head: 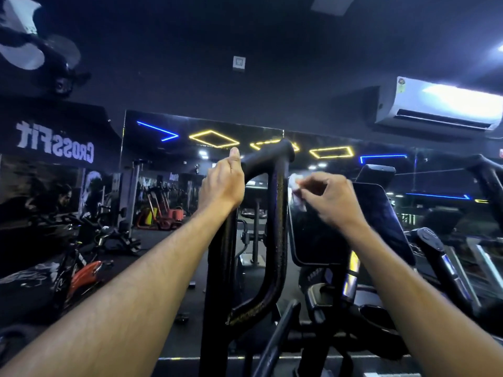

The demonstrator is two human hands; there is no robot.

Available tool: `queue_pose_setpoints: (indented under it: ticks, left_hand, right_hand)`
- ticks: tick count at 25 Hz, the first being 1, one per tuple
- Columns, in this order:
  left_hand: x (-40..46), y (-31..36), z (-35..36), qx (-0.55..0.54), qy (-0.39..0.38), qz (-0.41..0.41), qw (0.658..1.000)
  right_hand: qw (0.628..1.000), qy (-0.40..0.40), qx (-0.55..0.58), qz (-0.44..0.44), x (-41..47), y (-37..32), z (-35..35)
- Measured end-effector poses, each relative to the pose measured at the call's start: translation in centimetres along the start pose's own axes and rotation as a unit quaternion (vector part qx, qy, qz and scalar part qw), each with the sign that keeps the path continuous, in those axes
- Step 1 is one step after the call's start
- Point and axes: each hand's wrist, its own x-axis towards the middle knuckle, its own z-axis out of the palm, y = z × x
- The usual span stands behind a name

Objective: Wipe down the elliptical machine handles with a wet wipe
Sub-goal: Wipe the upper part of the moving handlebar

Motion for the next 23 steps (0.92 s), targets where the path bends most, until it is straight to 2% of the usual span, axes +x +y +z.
queue_pose_setpoints:
  ticks: [3, 7, 9, 13, 14, 18, 21, 23]
  left_hand:
    - [0.6, -0.5, 0.2, -0.007, -0.014, -0.002, 1.0]
    - [0.6, -0.6, 0.0, -0.004, -0.025, -0.005, 1.0]
    - [0.6, -0.8, -0.1, -0.008, -0.028, 0.001, 1.0]
    - [0.4, -0.7, 0.0, -0.004, -0.038, 0.013, 0.999]
    - [0.5, -0.6, 0.0, -0.003, -0.042, 0.015, 0.999]
    - [0.3, -0.7, -0.1, -0.005, -0.051, 0.016, 0.999]
    - [0.1, -0.8, -0.3, -0.002, -0.052, 0.023, 0.998]
    - [0.1, -0.6, -0.5, -0.003, -0.046, 0.029, 0.998]
  right_hand:
    - [0.995, 0.099, 0.012, -0.018, 3.4, -0.7, 0.6]
    - [0.988, 0.151, 0.017, -0.02, 1.7, -1.8, 4.1]
    - [0.989, 0.144, 0.004, -0.017, -0.9, -1.5, 4.5]
    - [0.999, 0.027, -0.027, 0.008, -1.4, -1.2, 1.2]
    - [0.999, 0.029, -0.04, 0.005, -0.3, -1.5, 0.6]
    - [0.991, 0.132, -0.028, 0.009, 3.6, -3.4, 1.7]
    - [0.989, 0.145, -0.024, 0.015, 1.3, -3.5, 4.2]
    - [0.991, 0.126, -0.04, 0.026, -1.1, -3.0, 4.0]
